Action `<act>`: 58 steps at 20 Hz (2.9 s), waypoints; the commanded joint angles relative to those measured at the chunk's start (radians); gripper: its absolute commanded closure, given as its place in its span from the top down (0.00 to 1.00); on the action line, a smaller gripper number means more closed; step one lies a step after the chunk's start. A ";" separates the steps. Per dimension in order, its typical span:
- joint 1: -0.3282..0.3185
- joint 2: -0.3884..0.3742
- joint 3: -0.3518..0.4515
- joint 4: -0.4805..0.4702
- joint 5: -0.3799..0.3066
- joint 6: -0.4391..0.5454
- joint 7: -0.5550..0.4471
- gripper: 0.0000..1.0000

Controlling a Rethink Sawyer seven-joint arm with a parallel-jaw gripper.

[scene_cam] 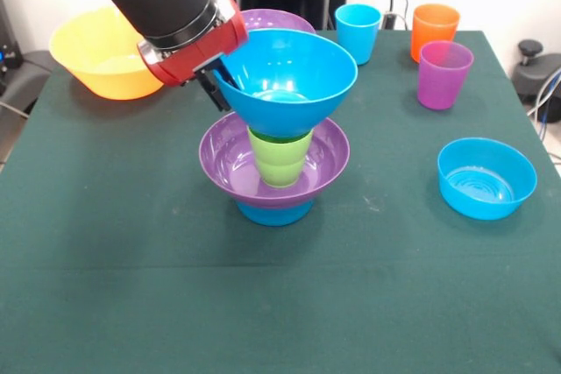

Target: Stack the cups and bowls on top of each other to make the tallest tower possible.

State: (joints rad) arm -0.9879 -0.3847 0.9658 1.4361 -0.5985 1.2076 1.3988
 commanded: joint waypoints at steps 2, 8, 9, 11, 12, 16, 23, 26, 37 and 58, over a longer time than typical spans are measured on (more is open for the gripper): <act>0.009 -0.014 -0.021 0.056 -0.023 0.030 -0.259 0.00; 0.012 -0.010 -0.021 0.051 -0.029 0.032 -0.269 0.00; 0.011 -0.009 -0.020 0.051 -0.027 0.034 -0.272 0.00; 0.014 -0.010 -0.022 0.046 -0.030 0.041 -0.277 0.00; 0.015 -0.009 -0.022 0.044 -0.031 0.044 -0.281 0.00; 0.020 -0.007 -0.025 0.034 -0.034 0.064 -0.298 1.00; 0.030 -0.002 -0.025 0.006 -0.047 0.094 -0.347 1.00; 0.037 -0.002 -0.032 -0.008 -0.055 0.119 -0.362 1.00; 0.026 -0.003 -0.023 0.010 -0.066 0.077 -0.343 1.00; 0.052 -0.059 -0.013 0.007 -0.051 0.099 -0.327 1.00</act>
State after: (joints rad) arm -0.9810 -0.4457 0.9664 1.4497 -0.5985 1.2479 1.3986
